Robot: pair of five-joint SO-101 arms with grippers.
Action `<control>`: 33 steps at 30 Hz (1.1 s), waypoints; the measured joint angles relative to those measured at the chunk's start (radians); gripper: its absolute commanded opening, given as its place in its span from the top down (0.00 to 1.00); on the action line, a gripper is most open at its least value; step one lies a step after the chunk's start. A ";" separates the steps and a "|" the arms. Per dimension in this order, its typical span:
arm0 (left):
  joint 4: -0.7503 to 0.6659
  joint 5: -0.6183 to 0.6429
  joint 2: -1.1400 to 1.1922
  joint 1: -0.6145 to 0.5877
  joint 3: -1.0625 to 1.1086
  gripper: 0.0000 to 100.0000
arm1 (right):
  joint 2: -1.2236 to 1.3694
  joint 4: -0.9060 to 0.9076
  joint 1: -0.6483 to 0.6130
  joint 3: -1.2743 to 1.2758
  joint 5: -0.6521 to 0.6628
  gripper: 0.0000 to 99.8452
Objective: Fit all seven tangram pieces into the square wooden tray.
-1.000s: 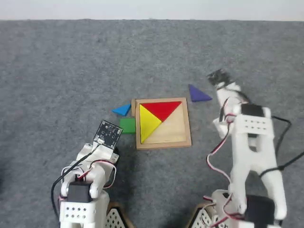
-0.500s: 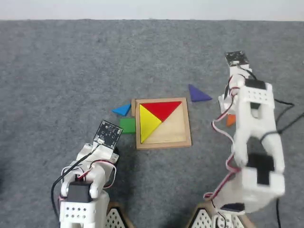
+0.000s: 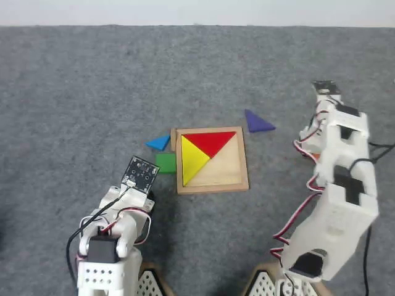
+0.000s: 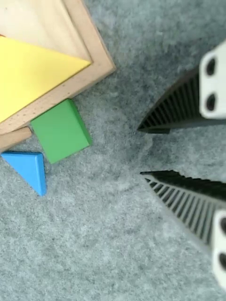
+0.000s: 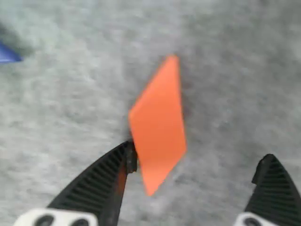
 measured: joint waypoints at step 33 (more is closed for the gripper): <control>0.000 0.000 0.000 0.000 0.000 0.86 | 0.158 0.140 -0.063 -0.250 0.832 0.88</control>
